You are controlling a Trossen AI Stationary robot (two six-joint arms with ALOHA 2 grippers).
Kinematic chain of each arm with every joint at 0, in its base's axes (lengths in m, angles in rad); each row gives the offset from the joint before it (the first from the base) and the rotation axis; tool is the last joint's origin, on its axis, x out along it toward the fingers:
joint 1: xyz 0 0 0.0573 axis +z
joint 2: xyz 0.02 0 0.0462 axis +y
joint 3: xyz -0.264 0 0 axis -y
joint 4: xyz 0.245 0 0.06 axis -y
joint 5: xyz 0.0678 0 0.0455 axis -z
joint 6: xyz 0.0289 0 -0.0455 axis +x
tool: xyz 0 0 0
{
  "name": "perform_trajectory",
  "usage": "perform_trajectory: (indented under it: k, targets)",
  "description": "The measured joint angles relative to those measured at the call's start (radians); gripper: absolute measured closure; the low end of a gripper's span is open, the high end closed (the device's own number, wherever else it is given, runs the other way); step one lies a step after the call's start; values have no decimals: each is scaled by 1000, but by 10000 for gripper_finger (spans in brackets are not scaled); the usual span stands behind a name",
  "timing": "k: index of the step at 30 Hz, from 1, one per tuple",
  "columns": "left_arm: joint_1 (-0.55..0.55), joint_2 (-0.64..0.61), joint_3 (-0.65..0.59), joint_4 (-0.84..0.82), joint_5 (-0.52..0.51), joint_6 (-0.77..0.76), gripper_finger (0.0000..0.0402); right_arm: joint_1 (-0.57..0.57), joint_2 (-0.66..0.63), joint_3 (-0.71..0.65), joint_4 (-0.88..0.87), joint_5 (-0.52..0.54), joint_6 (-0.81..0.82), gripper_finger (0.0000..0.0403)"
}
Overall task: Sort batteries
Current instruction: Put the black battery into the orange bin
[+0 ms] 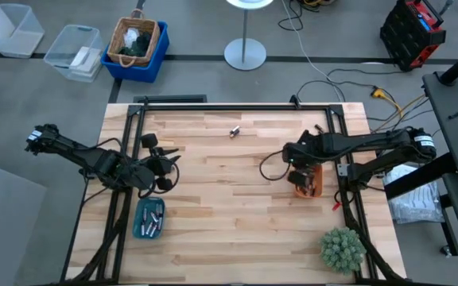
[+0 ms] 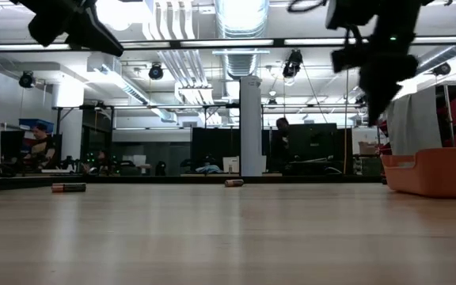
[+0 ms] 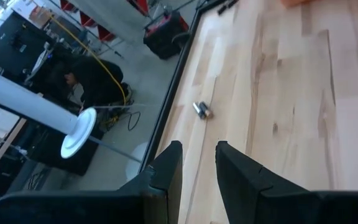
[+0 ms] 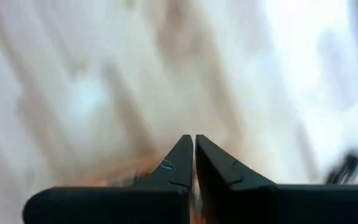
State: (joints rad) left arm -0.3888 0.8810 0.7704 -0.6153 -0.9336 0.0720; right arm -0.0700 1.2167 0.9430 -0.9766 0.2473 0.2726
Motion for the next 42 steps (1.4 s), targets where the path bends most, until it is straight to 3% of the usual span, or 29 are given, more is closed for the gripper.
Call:
perform_trajectory:
  k: [5,15,28,38,42]
  targets:
    - [0,0,0,62,20,25,324,0,0,0,279,138,-58,391]
    - [0,3,1,160,73,-28,324,0,1,-2,678,146,-238,390]
    - [0,3,1,-62,156,-525,324,0,2,-15,692,145,-221,390]
    - [1,40,1,-164,221,-685,324,2,2,-16,648,142,-222,390]
    - [15,68,1,-282,249,-794,324,2,2,-16,648,142,-231,390]
